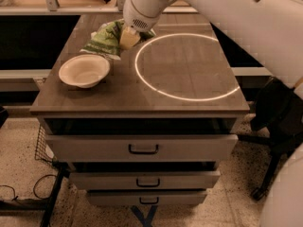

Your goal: Place green jalapeno chip bag into paper bowl

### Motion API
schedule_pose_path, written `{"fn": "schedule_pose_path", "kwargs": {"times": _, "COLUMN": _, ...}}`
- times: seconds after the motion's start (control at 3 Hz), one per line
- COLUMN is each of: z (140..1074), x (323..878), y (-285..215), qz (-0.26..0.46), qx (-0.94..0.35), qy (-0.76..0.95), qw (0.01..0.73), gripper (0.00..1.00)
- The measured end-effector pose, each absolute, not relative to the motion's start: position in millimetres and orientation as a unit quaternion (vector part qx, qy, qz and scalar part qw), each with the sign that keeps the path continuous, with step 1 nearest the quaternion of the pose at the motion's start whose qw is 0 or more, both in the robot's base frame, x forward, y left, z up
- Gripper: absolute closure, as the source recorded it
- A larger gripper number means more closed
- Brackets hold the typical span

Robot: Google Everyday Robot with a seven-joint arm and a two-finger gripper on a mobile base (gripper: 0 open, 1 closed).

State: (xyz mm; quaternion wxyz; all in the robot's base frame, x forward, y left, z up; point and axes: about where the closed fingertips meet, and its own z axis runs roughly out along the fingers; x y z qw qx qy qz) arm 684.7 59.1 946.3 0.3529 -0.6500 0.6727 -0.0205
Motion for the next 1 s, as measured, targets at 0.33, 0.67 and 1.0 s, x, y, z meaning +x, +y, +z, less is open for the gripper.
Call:
{"fn": "schedule_pose_path", "kwargs": {"times": 0.33, "z": 970, "x": 681, "y": 74, "qz": -0.019, "qx": -0.649, "qy": 0.66, "qw": 0.377, "gripper": 1.0}}
{"fn": "schedule_pose_path", "kwargs": {"times": 0.67, "z": 975, "x": 678, "y": 87, "qz": 0.003, "qx": -0.648, "qy": 0.652, "qw": 0.393, "gripper": 1.0}}
{"fn": "schedule_pose_path", "kwargs": {"times": 1.0, "z": 964, "x": 680, "y": 104, "qz": 0.058, "qx": -0.645, "qy": 0.644, "qw": 0.408, "gripper": 1.0}}
